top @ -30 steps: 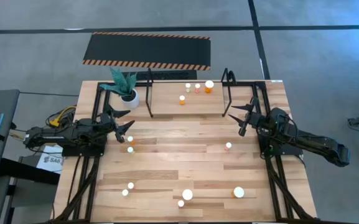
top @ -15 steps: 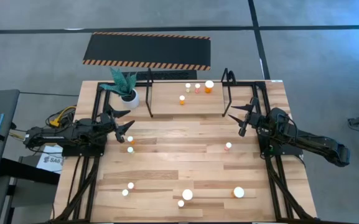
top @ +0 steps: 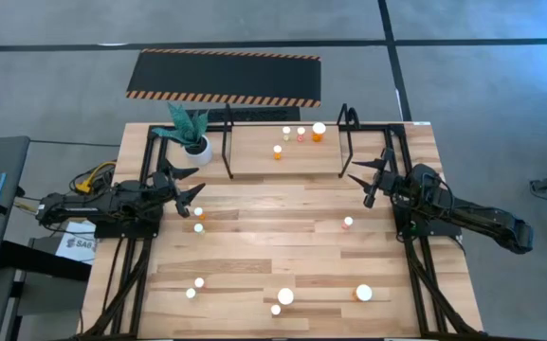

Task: Pick and place medicine bottles onto shelf by color
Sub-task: Put the top right small orange pill bottle on the shelf

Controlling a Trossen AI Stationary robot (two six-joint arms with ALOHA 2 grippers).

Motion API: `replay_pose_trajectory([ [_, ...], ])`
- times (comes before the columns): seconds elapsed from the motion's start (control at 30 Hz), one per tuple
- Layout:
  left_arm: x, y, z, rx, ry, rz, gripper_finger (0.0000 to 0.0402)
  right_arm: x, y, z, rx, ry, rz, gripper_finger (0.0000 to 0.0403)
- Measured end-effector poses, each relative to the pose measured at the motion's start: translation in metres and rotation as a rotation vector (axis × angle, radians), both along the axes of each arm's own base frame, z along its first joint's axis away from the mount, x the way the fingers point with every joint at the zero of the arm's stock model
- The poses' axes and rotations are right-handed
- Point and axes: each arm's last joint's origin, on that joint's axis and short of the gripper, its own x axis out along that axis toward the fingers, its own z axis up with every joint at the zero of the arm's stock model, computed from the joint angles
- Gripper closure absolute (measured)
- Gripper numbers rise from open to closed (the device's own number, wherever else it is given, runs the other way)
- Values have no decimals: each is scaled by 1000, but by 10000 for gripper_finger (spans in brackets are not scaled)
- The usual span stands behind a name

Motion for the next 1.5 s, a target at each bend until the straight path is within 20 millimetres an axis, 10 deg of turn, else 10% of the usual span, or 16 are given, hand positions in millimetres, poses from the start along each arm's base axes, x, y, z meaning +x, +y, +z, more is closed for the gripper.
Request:
replay_pose_trajectory([
  [0.47,-10,1,33,35,-348,54,152,0,0,0,0,1,-1,196],
  [0.97,3,4,32,-154,-320,134,152,0,0,-3,14,26,-1,196],
  [1.5,105,9,120,-339,-113,332,152,0,0,-12,58,116,-1,196],
])
